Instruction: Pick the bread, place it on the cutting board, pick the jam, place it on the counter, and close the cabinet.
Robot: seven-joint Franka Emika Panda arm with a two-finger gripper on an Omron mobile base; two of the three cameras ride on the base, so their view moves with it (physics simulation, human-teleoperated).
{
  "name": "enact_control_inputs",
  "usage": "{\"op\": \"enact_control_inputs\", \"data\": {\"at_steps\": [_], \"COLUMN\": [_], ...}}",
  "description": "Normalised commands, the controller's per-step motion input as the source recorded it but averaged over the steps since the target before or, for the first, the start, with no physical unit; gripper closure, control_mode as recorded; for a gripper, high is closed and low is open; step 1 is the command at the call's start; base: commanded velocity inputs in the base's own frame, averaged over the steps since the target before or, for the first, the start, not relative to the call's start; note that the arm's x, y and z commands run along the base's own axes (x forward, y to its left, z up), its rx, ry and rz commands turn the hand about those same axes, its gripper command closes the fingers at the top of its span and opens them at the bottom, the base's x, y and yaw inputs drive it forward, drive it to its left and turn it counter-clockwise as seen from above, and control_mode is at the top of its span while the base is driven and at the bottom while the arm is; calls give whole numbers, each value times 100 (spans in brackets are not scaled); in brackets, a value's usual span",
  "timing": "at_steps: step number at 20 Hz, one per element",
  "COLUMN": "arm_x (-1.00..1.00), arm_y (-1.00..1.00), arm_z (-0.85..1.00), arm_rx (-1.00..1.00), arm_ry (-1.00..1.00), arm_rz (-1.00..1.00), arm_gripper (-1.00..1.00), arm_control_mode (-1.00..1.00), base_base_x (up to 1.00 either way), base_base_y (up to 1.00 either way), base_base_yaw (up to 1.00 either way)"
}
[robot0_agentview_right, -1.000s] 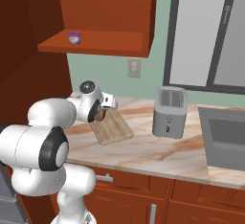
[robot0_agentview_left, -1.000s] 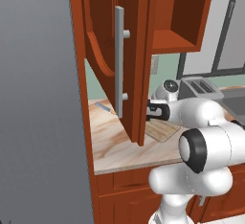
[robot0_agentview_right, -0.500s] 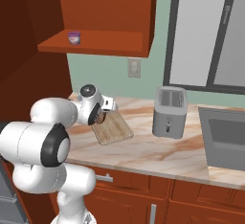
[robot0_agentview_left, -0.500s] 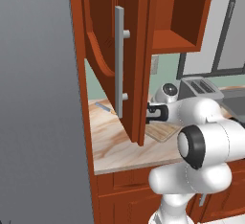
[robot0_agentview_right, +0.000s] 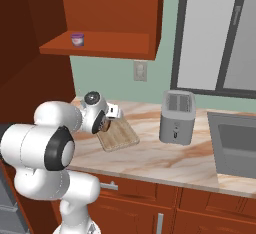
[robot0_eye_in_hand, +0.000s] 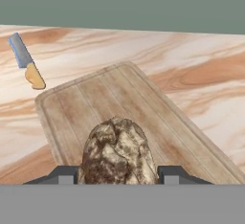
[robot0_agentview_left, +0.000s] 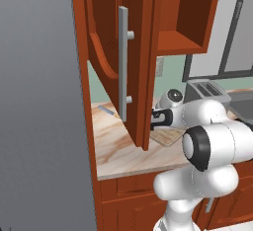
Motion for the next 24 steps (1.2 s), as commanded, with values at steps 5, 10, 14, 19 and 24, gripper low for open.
{"op": "enact_control_inputs", "data": {"at_steps": [5, 10, 14, 19, 24], "arm_x": [1, 6, 12, 13, 4], "arm_y": [-1, -6, -7, -4, -1], "arm_z": [-6, 0, 0, 0, -8], "arm_rx": [0, 0, 0, 0, 0], "arm_ry": [0, 0, 0, 0, 0], "arm_rz": [0, 0, 0, 0, 0], "arm_gripper": [100, 100, 100, 100, 100], "arm_control_mode": [-100, -100, -100, -100, -100], "base_base_x": [0, 0, 0, 0, 0], "base_base_y": [0, 0, 0, 0, 0], "base_base_yaw": [0, 0, 0, 0, 0]}}
